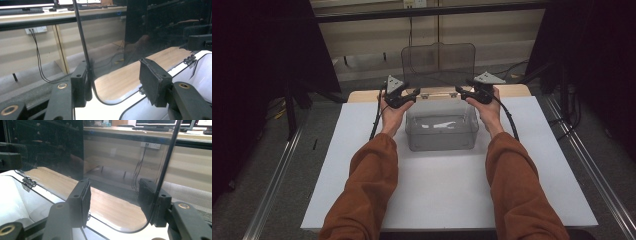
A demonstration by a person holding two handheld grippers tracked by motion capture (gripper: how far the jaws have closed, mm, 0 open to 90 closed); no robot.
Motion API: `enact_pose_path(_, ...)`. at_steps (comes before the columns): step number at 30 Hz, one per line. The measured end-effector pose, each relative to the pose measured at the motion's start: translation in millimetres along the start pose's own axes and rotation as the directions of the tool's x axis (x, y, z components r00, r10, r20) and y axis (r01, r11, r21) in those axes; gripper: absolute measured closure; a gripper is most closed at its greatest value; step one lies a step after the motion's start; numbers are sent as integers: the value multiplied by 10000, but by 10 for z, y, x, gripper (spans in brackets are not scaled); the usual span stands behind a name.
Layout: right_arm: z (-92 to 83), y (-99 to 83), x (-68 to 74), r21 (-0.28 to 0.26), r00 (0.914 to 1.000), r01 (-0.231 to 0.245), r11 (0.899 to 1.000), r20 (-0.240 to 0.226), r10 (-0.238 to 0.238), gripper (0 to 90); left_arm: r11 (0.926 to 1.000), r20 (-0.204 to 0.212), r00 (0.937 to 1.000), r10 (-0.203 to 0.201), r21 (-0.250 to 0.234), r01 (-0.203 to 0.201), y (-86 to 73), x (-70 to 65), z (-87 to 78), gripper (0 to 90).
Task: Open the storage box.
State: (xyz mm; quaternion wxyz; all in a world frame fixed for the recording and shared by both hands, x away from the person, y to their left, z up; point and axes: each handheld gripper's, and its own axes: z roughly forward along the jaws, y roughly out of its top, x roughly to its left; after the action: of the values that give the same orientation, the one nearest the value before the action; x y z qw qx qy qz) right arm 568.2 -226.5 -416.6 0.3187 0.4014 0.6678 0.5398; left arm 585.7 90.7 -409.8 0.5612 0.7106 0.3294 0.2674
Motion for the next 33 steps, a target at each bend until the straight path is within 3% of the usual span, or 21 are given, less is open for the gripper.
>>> enact_pose_path(1,0,-1,1,1,10000,-17,10000,14,17,434,9999,-1,9999,-124,16,124,-8,-14,8,447)
enact_pose_path(7,6,-3,0,-5,10000,-47,10000,8,47,428,9999,-41,10000,46,119,-46,-19,-23,27,400)
enact_pose_path(10,12,-1,-10,4,10000,12,10000,-21,-12,427,9999,-13,9999,-157,65,157,-29,-32,37,395)
enact_pose_path(14,20,-3,-11,40,10000,-33,10000,-55,33,416,9999,12,10000,78,131,-78,-37,-34,52,358)
enact_pose_path(16,27,-5,-13,34,9999,-71,10000,-80,72,408,9998,-65,10000,-48,203,49,-48,-47,54,340)
enact_pose_path(22,55,-8,-7,76,9999,-137,9999,-48,137,374,9994,85,9995,-292,175,290,-64,-42,64,339)
enact_pose_path(33,81,-25,-3,213,9990,-437,9988,-79,439,327,9989,163,9994,-303,371,297,-88,-31,74,322)
